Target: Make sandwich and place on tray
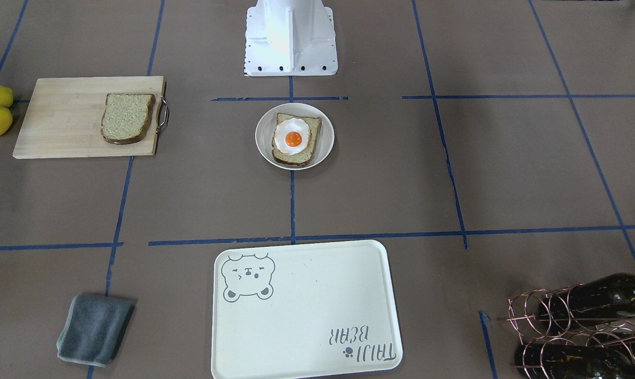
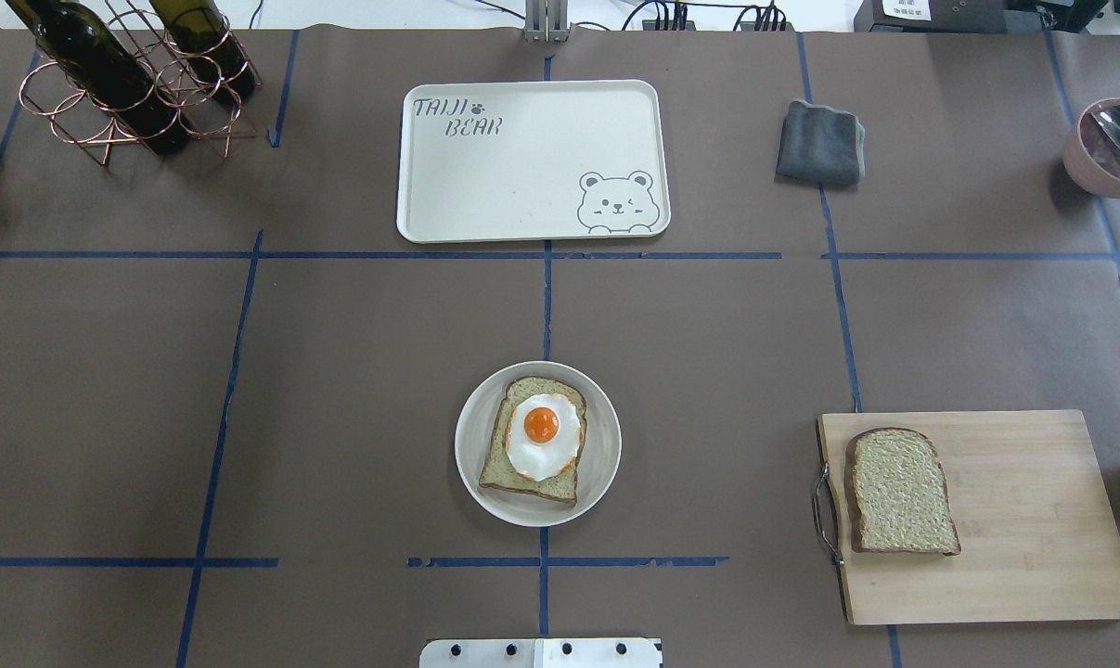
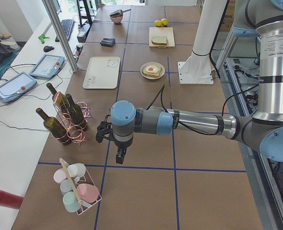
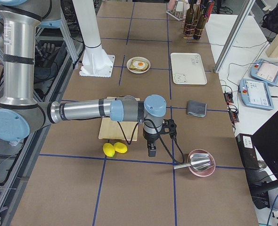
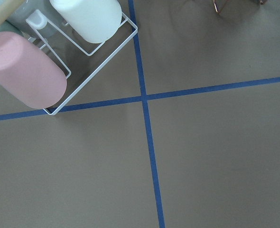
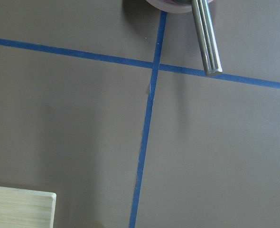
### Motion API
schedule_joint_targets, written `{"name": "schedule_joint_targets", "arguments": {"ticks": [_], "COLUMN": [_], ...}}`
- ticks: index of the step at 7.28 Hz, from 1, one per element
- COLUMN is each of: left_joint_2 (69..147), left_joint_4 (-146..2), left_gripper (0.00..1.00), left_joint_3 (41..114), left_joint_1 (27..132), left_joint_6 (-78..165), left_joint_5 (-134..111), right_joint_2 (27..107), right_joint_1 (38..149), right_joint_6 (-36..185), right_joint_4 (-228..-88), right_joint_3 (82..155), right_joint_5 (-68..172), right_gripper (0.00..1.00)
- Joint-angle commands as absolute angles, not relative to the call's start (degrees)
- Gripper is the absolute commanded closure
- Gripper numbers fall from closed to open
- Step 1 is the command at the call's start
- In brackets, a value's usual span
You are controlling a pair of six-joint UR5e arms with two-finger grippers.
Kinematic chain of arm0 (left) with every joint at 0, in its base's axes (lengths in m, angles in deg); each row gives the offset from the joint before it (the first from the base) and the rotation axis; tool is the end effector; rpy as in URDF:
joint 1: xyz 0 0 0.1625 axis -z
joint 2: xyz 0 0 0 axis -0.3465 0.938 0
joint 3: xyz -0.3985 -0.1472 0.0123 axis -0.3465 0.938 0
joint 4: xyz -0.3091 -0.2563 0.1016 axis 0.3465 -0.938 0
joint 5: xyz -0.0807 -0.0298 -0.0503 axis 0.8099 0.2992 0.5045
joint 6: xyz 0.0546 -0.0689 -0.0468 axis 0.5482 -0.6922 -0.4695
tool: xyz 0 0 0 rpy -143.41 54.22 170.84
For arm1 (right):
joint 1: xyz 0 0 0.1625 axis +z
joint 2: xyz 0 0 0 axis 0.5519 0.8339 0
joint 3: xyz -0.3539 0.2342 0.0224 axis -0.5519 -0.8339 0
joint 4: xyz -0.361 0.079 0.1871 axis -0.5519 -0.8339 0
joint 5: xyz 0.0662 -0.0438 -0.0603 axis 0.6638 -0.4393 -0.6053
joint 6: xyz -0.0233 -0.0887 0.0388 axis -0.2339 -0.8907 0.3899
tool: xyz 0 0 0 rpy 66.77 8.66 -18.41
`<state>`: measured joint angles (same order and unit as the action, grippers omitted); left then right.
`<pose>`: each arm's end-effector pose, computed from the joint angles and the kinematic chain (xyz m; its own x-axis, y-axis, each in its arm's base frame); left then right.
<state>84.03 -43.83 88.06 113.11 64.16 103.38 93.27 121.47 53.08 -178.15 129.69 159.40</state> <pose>-0.0841 -0.4595 0.5965 0.6946 0.1414 -0.7053 -0.0243 0.9845 0.1734 0.0535 -0.4450 0.6052 0.7580 -0.1295 0.6393 0.1050 0.9915 0.0764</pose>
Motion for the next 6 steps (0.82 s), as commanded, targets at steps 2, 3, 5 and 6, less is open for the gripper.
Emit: {"name": "schedule_joint_targets", "arguments": {"ticks": [2,3,5,6], "left_joint_2": [83.9,83.9,85.1,86.7], "left_joint_4": [-43.8,-43.8,-43.8,-44.0], "left_gripper": [0.00,0.00,0.00,0.00], "left_joint_3": [88.2,88.2,89.0,88.0], "left_joint_1": [113.2,113.2,113.0,113.0], "left_joint_6": [64.1,64.1,63.8,63.4], "left_joint_5": [103.4,103.4,103.5,103.7], "right_joint_2": [93.5,93.5,92.6,91.0], "right_joint_1": [121.4,121.0,118.2,118.1], "right_joint_6": [53.3,53.5,54.0,54.1], "right_joint_4": [-178.3,-178.3,-178.1,-178.2], "right_joint_3": [129.4,129.5,129.5,129.7], "right_joint_5": [159.5,159.8,159.3,159.6], "right_gripper": [0.00,0.00,0.00,0.00]}}
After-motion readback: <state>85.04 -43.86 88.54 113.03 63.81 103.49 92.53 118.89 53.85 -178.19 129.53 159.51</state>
